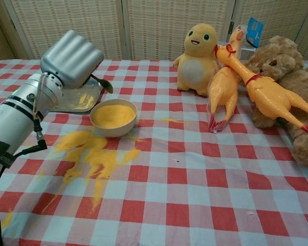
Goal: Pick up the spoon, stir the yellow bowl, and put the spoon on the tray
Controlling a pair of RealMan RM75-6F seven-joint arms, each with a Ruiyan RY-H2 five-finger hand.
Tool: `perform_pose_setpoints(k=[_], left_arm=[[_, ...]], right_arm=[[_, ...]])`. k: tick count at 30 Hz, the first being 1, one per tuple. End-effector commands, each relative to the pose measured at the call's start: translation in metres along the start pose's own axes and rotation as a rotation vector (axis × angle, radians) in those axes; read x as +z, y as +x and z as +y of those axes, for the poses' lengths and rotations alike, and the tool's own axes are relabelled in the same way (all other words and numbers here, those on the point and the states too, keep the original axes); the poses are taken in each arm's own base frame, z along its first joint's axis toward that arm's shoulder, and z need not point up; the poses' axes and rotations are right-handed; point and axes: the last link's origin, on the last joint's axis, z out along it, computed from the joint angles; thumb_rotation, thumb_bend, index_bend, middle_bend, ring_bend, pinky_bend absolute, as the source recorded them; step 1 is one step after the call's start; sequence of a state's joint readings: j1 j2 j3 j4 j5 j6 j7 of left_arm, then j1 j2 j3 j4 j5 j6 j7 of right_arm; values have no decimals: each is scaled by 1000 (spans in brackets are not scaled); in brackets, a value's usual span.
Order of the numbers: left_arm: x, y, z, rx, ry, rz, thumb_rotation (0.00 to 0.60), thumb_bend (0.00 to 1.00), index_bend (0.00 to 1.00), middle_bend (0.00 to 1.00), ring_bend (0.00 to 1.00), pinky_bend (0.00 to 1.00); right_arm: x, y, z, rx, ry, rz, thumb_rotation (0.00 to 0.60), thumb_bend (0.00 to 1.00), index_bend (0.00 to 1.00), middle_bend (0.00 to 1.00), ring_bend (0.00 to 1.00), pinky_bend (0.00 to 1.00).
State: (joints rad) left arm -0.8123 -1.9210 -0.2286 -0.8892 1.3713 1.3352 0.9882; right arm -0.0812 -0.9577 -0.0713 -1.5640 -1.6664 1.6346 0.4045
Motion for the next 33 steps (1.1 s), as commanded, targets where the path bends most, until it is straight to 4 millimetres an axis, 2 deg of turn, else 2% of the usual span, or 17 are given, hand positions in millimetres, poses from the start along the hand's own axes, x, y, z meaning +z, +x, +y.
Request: perform_pose_setpoints(k=[1,8,17,29,33], left_arm=[[-11,1,28,29,-55,60,600,462,698,1000,1000,1000],[-22,-5,45,78,-89,70,600,462,697,1000,1000,1000],[-22,-17,39,102,-69,28,600,462,697,1000,1000,1000],[-32,-24,46,130,-100,6,600,462,693,1000,1000,1000],[-33,-24,48,133,-102,4,600,462,601,1000,1000,1000]], right_arm=[[0,1,0,1,-2,7,600,91,0,0,0,0],[-2,1,-1,3,6,2,600,91,0,0,0,0],[-3,3,-1,6,10,9,600,90,0,0,0,0],[-2,1,-2,3,12,5,600,91,0,0,0,0],[-3,2,-2,4,11,8,600,91,0,0,0,0]])
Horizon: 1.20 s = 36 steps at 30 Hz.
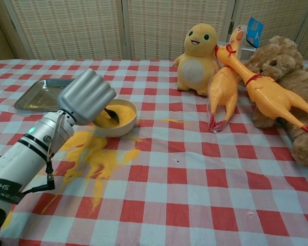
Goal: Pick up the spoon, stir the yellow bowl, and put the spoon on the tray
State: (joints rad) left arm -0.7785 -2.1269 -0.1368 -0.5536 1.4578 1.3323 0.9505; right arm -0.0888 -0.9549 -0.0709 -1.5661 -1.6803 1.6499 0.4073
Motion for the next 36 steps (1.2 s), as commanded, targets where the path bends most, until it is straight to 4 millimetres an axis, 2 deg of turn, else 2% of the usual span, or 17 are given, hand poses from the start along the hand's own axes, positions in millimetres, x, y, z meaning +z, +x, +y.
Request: perform_pose_setpoints(k=[1,6,11,26,32,36], left_arm=[[0,1,1,-1,-2,2,600,462,560,1000,1000,1000],[0,3,1,-6,-1,12,600,467,322,1000,1000,1000],[-1,4,1,-8,-2,13,600,469,235,1000,1000,1000],[-4,0,-21,-34,49,0,600,469,268,1000,1000,1000],[2,-3,-46,-139,67,-101,600,480,324,1000,1000,1000],[8,0,-60,-164,18,-205,600,487,295,1000,1000,1000]], right_arm=[[0,0,0,0,-1,2,600,91,0,0,0,0],[-1,1,1,-3,-2,1,600,92,0,0,0,0],[0,0,0,-5,-2,-1,600,90,0,0,0,0],[0,-2,-2,0,9,-13,600,91,0,0,0,0],[-1,-1,-2,2,8,-8,600,91,0,0,0,0],[-1,-2,-2,0,10,-15,600,91,0,0,0,0]])
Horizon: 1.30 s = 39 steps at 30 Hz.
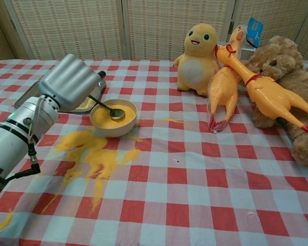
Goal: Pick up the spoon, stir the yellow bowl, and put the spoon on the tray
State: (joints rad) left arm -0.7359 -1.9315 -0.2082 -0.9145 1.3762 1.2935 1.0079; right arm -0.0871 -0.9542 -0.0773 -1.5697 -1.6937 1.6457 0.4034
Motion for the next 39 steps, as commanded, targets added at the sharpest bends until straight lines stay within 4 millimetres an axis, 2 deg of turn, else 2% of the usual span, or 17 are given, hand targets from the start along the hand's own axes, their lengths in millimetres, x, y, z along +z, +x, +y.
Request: perform_pose_setpoints(k=[1,9,20,23,31,39], left_arm=[[7,2,-22,-14,-44,-138,600,486,284,1000,1000,1000],[7,4,-16,40,-136,-273,600,488,238,1000,1000,1000],[10,4,-14,64,-162,-288,600,489,234,1000,1000,1000],[7,4,-14,69,-171,-287,600,489,277,1000,1000,1000],[-10,12,-13,57,-210,-259,600,488,521,1000,1000,1000],[-36,27,-5,35,-282,-242,600,487,551,1000,1000,1000]], right_arm=[[0,0,0,-1,1,0,600,91,0,0,0,0],[0,1,0,-1,-3,6,600,91,0,0,0,0],[0,1,1,-2,-7,8,600,91,0,0,0,0],[0,0,1,-3,-8,7,600,91,0,0,0,0],[1,0,0,-2,-4,6,600,91,0,0,0,0],[-1,1,-2,0,3,12,600,90,0,0,0,0]])
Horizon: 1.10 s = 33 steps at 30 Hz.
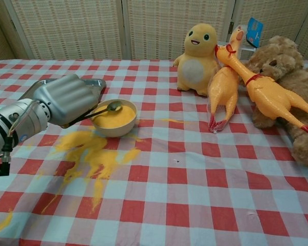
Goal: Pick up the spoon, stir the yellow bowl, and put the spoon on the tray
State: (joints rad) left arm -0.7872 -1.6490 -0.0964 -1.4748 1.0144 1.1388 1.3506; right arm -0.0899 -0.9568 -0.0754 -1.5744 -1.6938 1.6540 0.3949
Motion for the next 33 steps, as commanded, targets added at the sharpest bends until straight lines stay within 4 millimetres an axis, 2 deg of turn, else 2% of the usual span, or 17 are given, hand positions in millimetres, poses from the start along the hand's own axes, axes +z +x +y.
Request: perform_pose_setpoints(k=[1,7,10,22,27,33], left_arm=[[-13,3,6,3,-32,8,600,488,551,1000,1000,1000],[-29,14,18,-8,-86,34,600,488,536,1000,1000,1000],[-31,20,20,-13,-88,60,600,488,511,1000,1000,1000],[-25,30,7,-107,-43,183,600,485,404,1000,1000,1000],[-48,33,-2,-238,-71,283,600,411,376,1000,1000,1000],[-91,7,-5,-399,-74,397,600,377,304,1000,1000,1000]], right_arm=[[-1,1,0,1,2,4,600,91,0,0,0,0],[-4,3,-1,6,11,11,600,91,0,0,0,0],[-5,3,-1,8,14,12,600,91,0,0,0,0],[-5,4,0,9,16,10,600,91,0,0,0,0],[-3,2,-1,8,19,2,600,91,0,0,0,0],[-5,1,-3,10,34,-4,600,91,0,0,0,0]])
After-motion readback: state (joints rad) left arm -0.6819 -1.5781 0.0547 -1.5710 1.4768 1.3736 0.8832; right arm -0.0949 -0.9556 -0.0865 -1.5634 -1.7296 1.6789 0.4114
